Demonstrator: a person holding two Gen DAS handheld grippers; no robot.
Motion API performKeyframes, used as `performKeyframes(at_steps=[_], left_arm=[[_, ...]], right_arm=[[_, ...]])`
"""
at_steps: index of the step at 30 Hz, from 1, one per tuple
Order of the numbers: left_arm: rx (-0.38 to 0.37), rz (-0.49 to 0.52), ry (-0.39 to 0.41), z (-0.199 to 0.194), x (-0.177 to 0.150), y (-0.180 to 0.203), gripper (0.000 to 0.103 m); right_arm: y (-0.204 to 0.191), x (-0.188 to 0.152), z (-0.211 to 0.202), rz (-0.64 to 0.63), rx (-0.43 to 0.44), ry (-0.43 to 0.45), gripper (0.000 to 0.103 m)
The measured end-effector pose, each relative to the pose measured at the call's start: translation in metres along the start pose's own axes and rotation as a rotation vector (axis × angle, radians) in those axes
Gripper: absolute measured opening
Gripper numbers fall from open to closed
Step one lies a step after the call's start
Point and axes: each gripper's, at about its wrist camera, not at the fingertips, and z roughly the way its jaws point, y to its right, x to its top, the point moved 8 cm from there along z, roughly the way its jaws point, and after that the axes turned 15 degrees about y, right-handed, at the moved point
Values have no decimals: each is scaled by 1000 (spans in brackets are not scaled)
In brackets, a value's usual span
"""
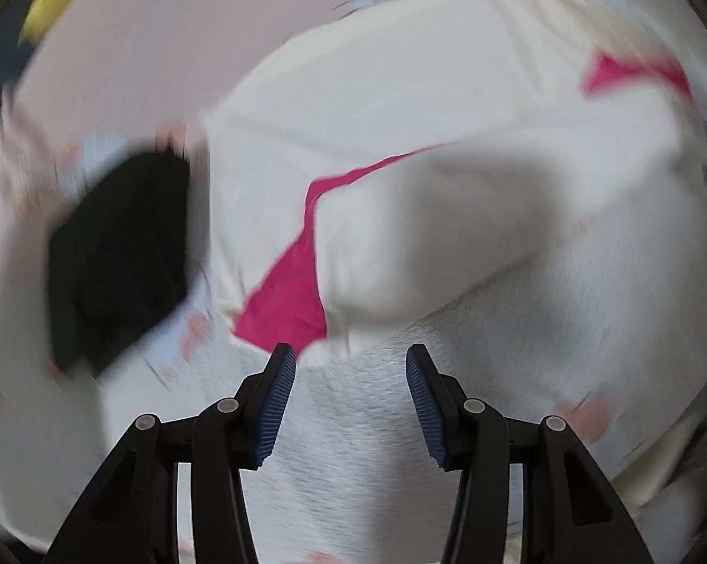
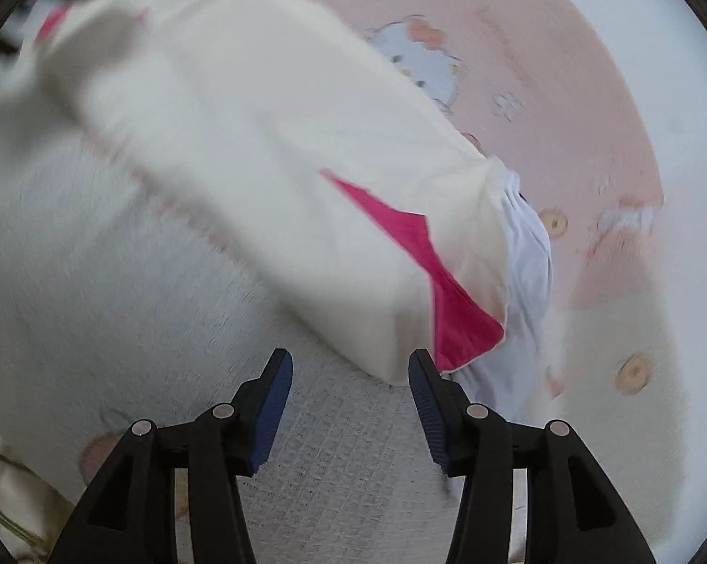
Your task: Fold clothes
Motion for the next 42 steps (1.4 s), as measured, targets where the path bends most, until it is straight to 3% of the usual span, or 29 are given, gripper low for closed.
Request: performKeyframes(at_steps=[3,5,10,12,20,24,30,34,37,42], left_arm=[[107,262,90,-10,-13,3,46],[138,392,115,-9,-25,14,46],[133,509,94,7,-42,29,46],[174,548,112,2,-42,40,46],[193,525,136,32,-19,34,46],[148,501,158,37,-9,40,46],[153,540,173,41,0,50,46],[173,540,176,39,3,52,46],[186,565,182,37,2,51,52],[166,629,177,39,-8,39,54]], right_arm=[[-17,2,-5,-145,-27,6,51],[-29,4,-5,-241,-41,10,58],[-34,8,5,-376,-131,40,66],[-33,11,10,-384,-153,36,67],[-17,16,32,-444,-184,31,71],[-17,16,37,-494,-166,56,71],[-21,38,45,-516,-198,112,71],[-16,33,48,-543,-196,97,71],[-13,30,51,-564,-195,86,71],[-1,14,57,-609,-181,51,71]])
